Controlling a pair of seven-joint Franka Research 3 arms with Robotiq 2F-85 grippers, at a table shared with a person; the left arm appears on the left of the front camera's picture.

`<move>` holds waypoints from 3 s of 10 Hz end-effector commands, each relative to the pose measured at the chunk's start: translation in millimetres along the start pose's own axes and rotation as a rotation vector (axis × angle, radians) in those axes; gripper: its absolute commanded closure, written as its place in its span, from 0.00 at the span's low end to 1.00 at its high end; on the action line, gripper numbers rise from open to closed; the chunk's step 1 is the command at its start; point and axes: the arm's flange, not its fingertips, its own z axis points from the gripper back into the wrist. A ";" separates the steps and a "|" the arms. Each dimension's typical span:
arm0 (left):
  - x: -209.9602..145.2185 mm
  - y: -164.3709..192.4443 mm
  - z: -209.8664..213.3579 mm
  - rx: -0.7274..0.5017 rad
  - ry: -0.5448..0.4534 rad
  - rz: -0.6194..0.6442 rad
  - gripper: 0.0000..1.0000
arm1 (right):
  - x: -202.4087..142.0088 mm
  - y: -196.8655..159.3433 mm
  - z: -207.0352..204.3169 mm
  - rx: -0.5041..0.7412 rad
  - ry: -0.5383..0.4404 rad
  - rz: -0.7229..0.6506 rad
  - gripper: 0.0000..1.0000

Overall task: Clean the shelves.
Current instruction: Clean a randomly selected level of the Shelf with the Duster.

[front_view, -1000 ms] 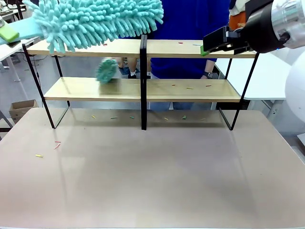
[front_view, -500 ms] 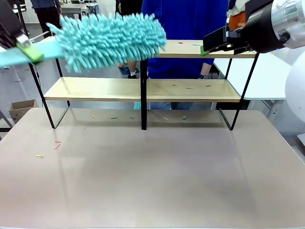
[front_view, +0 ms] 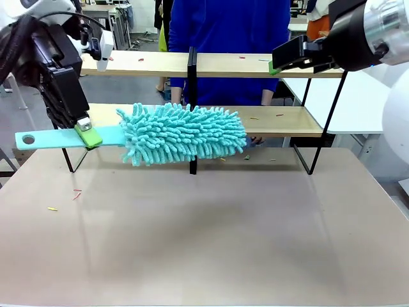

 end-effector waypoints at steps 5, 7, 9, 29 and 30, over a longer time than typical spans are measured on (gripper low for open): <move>38.2 6.4 -23.1 0.134 -0.134 0.043 0.87 | 0.9 0.2 0.1 0.003 -0.001 -0.003 0.00; 67.5 10.2 -49.2 0.250 -0.190 0.084 0.87 | 0.9 0.2 0.1 0.003 -0.001 -0.003 0.00; 96.8 14.5 -66.1 0.324 -0.222 0.145 0.87 | 0.9 0.2 0.1 0.003 -0.001 -0.003 0.00; 261.6 22.4 -145.2 0.590 -0.574 0.392 0.87 | 0.9 0.2 0.1 0.003 -0.001 -0.003 0.00; 269.0 23.7 -148.6 0.538 -0.525 0.344 0.87 | 0.9 0.2 0.1 0.003 -0.001 -0.003 0.00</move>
